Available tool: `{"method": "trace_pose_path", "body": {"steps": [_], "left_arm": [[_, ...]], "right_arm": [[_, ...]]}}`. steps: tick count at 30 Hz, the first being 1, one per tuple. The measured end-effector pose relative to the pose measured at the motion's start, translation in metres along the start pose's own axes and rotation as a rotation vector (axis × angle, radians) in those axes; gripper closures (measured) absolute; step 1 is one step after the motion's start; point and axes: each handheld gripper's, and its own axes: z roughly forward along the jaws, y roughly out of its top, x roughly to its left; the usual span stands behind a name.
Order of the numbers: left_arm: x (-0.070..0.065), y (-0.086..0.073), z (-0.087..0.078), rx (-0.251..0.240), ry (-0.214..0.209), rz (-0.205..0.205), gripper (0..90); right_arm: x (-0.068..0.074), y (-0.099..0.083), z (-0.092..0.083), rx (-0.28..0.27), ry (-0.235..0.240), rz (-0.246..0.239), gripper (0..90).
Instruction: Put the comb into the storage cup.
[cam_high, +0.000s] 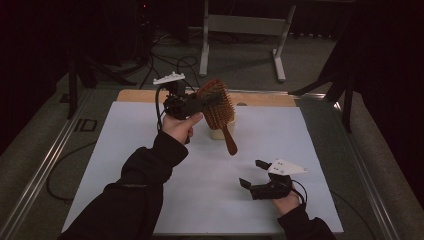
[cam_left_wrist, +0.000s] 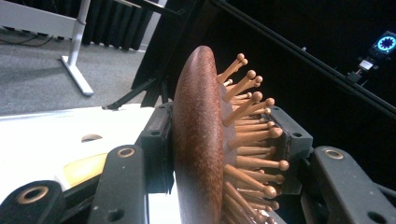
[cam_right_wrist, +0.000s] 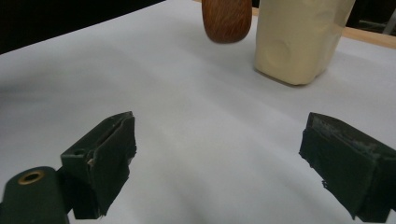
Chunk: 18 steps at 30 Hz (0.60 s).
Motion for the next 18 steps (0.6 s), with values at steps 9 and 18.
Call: {"method": "trace_pose_path", "body": {"steps": [9, 18], "left_arm": [[0.009, 0.013, 0.005, -0.016, 0.035, 0.005, 51.6], [0.017, 0.026, 0.014, -0.041, 0.063, 0.006, 51.6]], "right_arm": [[-0.001, -0.002, -0.001, 0.002, 0.01, 0.0, 9.9], [-0.001, -0.001, -0.002, -0.002, 0.012, 0.006, 9.9]]}}
